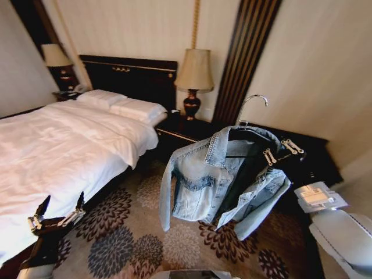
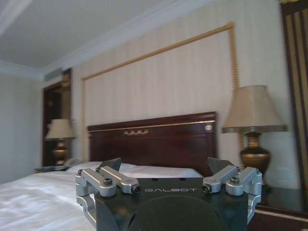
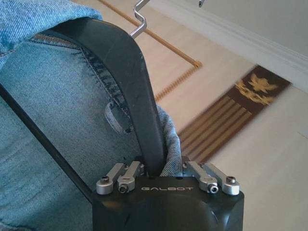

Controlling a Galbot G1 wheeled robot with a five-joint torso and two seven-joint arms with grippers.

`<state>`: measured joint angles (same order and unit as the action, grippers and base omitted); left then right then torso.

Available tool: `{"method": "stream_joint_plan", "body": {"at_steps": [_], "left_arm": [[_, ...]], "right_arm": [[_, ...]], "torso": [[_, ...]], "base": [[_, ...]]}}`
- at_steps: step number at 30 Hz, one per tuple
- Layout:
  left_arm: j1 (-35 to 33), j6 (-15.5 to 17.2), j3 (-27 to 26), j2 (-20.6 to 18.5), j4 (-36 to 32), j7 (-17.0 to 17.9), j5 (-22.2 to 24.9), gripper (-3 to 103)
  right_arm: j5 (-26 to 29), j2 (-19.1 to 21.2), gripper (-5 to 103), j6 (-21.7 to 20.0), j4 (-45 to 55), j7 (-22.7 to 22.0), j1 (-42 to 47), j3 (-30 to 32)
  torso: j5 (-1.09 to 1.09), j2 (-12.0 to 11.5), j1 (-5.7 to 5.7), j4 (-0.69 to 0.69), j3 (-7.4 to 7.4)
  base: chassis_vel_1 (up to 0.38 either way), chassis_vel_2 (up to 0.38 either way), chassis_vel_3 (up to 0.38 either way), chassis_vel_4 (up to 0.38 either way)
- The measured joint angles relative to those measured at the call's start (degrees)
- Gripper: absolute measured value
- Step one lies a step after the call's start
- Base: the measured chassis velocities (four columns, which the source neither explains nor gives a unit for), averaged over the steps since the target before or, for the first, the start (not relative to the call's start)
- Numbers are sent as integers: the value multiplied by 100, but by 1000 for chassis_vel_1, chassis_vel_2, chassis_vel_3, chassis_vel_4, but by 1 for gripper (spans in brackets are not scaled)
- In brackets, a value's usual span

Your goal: Pick up the clothes from the bed and hang them on the clothes hanger.

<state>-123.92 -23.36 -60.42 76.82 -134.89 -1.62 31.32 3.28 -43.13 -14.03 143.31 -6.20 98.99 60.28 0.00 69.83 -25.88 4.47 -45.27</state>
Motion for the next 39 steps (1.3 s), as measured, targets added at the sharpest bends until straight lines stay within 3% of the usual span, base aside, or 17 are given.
{"method": "stream_joint_plan", "body": {"at_steps": [11, 39], "left_arm": [[0, 0, 0, 0, 0, 0, 0, 100], [0, 0, 0, 0, 0, 0, 0, 100]], "right_arm": [[40, -6, 28, -15, -3, -1, -36, 21], [736, -87, 28, -324, -54, -166, -274, 203]], "torso": [[0, -1, -1, 0, -1], [0, 0, 0, 0, 0]], "base": [[-130, -122, -119, -122], [-120, -128, -123, -126]]}}
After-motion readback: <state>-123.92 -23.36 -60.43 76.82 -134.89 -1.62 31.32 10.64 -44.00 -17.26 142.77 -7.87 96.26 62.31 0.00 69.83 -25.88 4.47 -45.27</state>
